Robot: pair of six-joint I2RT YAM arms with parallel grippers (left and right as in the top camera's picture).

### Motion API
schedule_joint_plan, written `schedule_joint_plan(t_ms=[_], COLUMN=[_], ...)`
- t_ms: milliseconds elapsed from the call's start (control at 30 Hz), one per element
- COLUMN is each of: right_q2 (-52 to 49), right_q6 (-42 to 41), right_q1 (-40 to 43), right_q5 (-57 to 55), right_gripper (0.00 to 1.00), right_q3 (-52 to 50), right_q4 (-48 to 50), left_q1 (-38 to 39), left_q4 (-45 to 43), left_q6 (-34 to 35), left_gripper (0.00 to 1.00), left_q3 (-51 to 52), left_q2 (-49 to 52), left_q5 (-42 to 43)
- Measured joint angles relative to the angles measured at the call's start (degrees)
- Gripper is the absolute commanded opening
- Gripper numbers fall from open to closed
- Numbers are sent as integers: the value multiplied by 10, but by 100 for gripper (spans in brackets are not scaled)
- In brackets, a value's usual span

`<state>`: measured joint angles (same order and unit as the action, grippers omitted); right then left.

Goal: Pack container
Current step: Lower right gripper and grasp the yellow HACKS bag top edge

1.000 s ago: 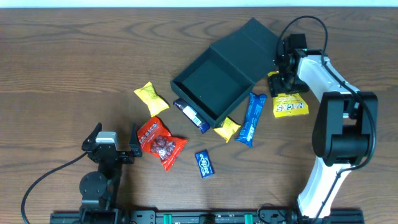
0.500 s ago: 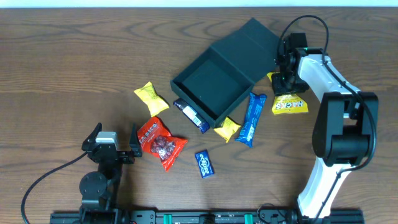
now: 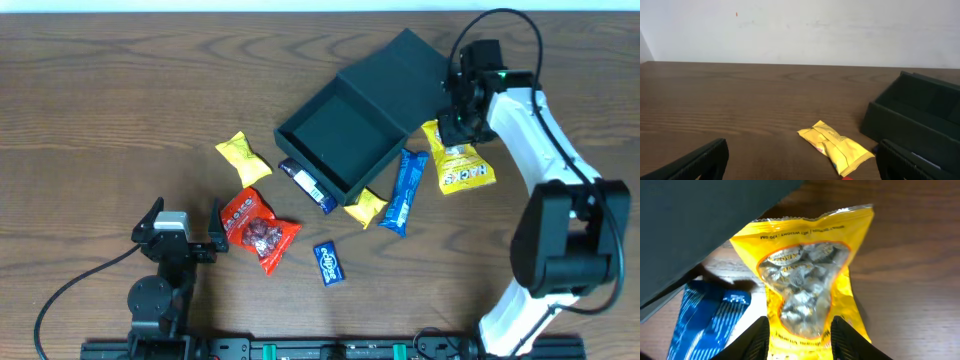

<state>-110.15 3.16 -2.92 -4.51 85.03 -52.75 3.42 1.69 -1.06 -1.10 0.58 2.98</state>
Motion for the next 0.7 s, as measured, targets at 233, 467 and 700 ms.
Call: schedule_joint_plan(t_ms=[233,467,700], right_q2=[5,5,5], right_q6=[0,47,51], right_q1=[0,13,42], right_q5=[1,28,35], right_gripper=[99,99,99], right_q3=[0,-10,-63], right_q4=[-14,-9,51], left_q1=[0,0,0], left_q4=[0,0,0], left_q6=[0,0,0], left_gripper=[95,95,95], left_q3=[0,0,0], left_q2=[0,0,0], left_q5=[0,0,0])
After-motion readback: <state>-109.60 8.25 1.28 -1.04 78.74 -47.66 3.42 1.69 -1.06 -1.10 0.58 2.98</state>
